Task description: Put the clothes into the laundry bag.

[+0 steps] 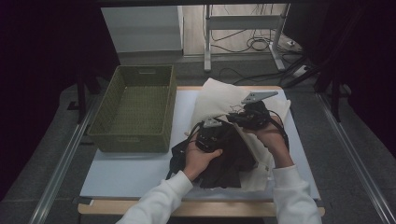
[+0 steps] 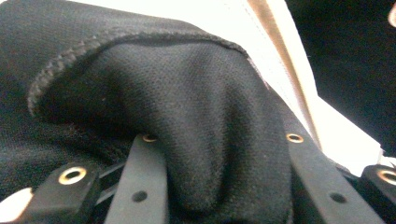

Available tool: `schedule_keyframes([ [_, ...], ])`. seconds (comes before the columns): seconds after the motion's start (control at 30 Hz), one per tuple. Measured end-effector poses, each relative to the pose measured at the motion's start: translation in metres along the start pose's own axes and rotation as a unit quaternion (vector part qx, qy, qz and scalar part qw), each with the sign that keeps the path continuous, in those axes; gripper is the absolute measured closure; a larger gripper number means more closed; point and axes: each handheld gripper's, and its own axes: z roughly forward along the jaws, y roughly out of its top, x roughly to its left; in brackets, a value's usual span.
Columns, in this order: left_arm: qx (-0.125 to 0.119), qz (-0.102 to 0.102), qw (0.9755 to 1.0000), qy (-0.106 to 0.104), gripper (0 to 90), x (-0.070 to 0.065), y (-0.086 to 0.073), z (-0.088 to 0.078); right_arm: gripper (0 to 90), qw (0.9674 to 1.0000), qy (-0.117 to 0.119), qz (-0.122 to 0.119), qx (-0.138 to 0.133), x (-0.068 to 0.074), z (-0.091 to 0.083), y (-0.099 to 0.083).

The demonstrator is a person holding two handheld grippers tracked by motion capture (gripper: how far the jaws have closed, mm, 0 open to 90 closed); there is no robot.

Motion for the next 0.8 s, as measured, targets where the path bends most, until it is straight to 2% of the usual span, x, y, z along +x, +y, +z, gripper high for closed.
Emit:
schedule_keyframes([
  [0.17, 0.008, 0.012, 0.9998, -0.010, 63.1, 0.000, -0.002, -0.001, 86.1, 1.0000, -0.001, 0.004, 0.003, -0.003, 0.001, -0.002],
  [0.27, 0.017, 0.019, 0.9996, -0.015, 52.0, -0.004, -0.002, -0.006, 86.0, 1.0000, -0.001, 0.008, 0.004, -0.005, 0.001, -0.003],
  [0.33, 0.020, 0.033, 0.9992, -0.009, 42.7, -0.009, -0.002, -0.013, 85.9, 1.0000, -0.001, 0.008, 0.003, -0.005, 0.001, -0.003],
  [0.43, 0.021, 0.068, 0.9974, 0.011, 28.9, -0.017, -0.003, -0.031, 85.8, 0.9999, -0.002, 0.010, 0.004, -0.006, 0.001, -0.004],
  [0.53, 0.010, 0.085, 0.9962, 0.014, 19.3, -0.023, -0.004, -0.051, 85.8, 0.9999, -0.005, 0.012, 0.003, -0.008, 0.001, -0.005],
  [0.63, 0.002, 0.105, 0.9944, 0.018, 16.9, -0.025, -0.009, -0.074, 85.7, 0.9998, -0.007, 0.016, 0.004, -0.009, 0.001, -0.005],
  [0.73, -0.004, 0.123, 0.9919, 0.030, 17.1, -0.025, -0.018, -0.096, 85.6, 0.9998, -0.007, 0.016, 0.005, -0.009, 0.002, -0.006],
  [0.77, -0.007, 0.132, 0.9904, 0.041, 17.2, -0.024, -0.022, -0.105, 85.6, 0.9998, -0.007, 0.016, 0.006, -0.009, 0.003, -0.006],
  [0.8, -0.007, 0.135, 0.9898, 0.046, 17.2, -0.024, -0.024, -0.109, 85.5, 0.9998, -0.007, 0.015, 0.006, -0.009, 0.004, -0.006],
])
